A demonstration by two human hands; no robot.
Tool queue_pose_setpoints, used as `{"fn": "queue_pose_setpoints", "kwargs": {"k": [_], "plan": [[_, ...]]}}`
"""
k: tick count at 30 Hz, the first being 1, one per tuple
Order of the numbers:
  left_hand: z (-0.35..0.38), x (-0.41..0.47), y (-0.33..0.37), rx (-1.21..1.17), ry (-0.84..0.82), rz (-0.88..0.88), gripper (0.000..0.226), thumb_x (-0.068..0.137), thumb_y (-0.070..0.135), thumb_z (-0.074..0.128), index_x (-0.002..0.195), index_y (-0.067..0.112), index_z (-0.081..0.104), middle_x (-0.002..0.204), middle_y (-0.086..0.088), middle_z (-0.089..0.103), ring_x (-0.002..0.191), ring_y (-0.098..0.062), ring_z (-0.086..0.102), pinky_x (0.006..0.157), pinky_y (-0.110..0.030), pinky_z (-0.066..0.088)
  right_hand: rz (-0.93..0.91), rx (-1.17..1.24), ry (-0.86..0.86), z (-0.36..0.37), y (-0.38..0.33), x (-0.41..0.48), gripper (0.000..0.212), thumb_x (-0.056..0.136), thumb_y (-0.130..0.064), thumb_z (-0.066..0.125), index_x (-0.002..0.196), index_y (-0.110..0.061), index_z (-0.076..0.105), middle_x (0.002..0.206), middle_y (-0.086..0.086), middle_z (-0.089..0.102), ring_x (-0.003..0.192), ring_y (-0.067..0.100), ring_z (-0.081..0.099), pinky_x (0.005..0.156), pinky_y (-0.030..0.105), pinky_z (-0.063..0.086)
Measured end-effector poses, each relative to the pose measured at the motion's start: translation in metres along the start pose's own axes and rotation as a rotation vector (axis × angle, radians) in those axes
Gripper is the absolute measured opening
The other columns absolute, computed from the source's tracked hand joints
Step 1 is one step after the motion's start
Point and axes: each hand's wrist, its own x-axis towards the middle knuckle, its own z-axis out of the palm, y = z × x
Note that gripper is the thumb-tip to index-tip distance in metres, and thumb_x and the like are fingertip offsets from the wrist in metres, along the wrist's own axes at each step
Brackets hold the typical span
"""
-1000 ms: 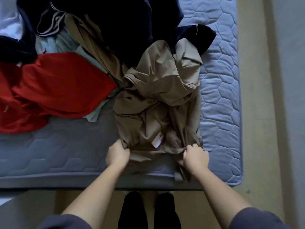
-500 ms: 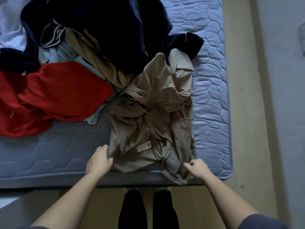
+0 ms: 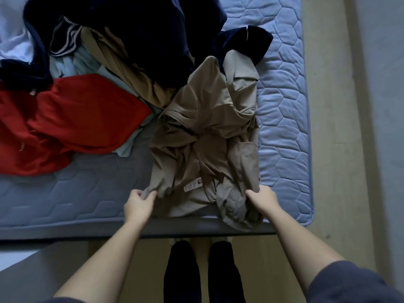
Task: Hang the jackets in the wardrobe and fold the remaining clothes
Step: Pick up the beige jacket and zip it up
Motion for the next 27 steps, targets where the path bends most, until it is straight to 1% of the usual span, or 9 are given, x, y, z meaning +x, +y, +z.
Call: {"fn": "queue_pose_setpoints", "kwargs": {"k": [3,7,11,14,16,19,21,23,27], "plan": [[-0.021,-0.008,0.0,-0.245,-0.008,-0.074,0.045,0.094,0.052,0.047,0.093,0.009,0.057,0.078,-0.009,0.057,0.067,-0.023,0.053,0.058,-0.032,0.037,-0.109,0.119,-0.151,-0.023,0.01,-0.017,0.032,0.083,-0.016,0.06,0.115,-0.011,0.059,0.115,0.012,0.066,0.107,0.028,0.059,0.086,0.034,0.046],[-0.042,-0.031,0.006,-0.549,-0.401,-0.531,0.043,0.102,0.042,0.035,0.066,0.019,0.038,0.038,0.004,0.027,0.026,-0.009,0.02,0.038,-0.013,0.013,-0.149,-0.52,-0.419,-0.036,0.008,-0.05,0.044,0.087,-0.036,0.053,0.125,-0.014,0.052,0.13,0.011,0.058,0.118,0.027,0.054,0.096,0.034,0.042],[-0.064,-0.049,0.008,-0.747,-0.638,-0.724,0.043,0.1,0.028,0.025,0.069,0.009,0.047,0.033,0.004,0.02,0.02,-0.01,0.015,0.041,-0.01,0.005,-0.085,-0.864,-0.414,-0.041,-0.001,-0.083,0.049,0.089,-0.04,0.045,0.134,-0.022,0.05,0.14,0.007,0.053,0.126,0.028,0.051,0.103,0.041,0.037],[-0.077,-0.067,0.017,-0.898,-0.706,-0.616,0.032,0.097,0.019,0.031,0.068,0.015,0.041,0.037,0.005,0.025,0.022,-0.009,0.019,0.036,-0.015,0.004,0.02,-0.641,-0.246,-0.05,-0.013,-0.098,0.038,0.087,-0.026,0.051,0.121,-0.009,0.055,0.129,0.014,0.058,0.117,0.032,0.056,0.093,0.035,0.045],[-0.078,-0.076,0.023,-1.016,-0.743,-0.443,0.025,0.098,0.016,0.035,0.073,0.017,0.04,0.046,0.004,0.037,0.03,-0.006,0.029,0.033,-0.017,0.018,0.004,-0.39,-0.109,-0.052,-0.026,-0.105,0.018,0.085,-0.021,0.055,0.099,-0.011,0.054,0.11,0.016,0.062,0.106,0.034,0.059,0.081,0.034,0.045],[-0.071,-0.087,0.028,-0.97,-0.786,-0.258,0.007,0.092,0.013,0.048,0.088,0.014,0.054,0.063,0.003,0.058,0.046,-0.005,0.05,0.042,-0.016,0.039,-0.068,0.016,-0.232,-0.044,-0.049,-0.119,0.024,0.079,-0.015,0.069,0.073,-0.014,0.045,0.071,0.008,0.052,0.064,0.023,0.054,0.052,0.027,0.041],[-0.064,-0.092,0.028,-0.924,-0.798,-0.191,0.017,0.081,0.016,0.059,0.097,0.01,0.062,0.069,0.003,0.064,0.052,-0.005,0.056,0.044,-0.015,0.04,-0.101,0.151,-0.42,-0.034,-0.058,-0.127,0.018,0.08,-0.011,0.073,0.083,-0.011,0.055,0.074,0.006,0.058,0.062,0.017,0.056,0.048,0.024,0.044],[-0.057,-0.093,0.026,-0.863,-0.788,-0.172,0.021,0.075,0.019,0.064,0.095,0.011,0.066,0.069,0.004,0.066,0.053,-0.004,0.057,0.044,-0.015,0.038,-0.117,0.263,-0.511,-0.024,-0.062,-0.132,0.024,0.081,-0.008,0.074,0.101,-0.006,0.062,0.089,0.008,0.068,0.075,0.015,0.064,0.059,0.022,0.05],[-0.045,-0.099,0.024,-0.678,-0.747,-0.148,0.016,0.073,0.03,0.066,0.079,0.016,0.062,0.062,0.006,0.062,0.053,-0.003,0.056,0.049,-0.017,0.037,-0.182,0.289,-0.486,-0.004,-0.062,-0.142,0.025,0.077,-0.005,0.077,0.095,-0.013,0.061,0.08,0.001,0.064,0.07,0.01,0.061,0.059,0.023,0.051]]}}
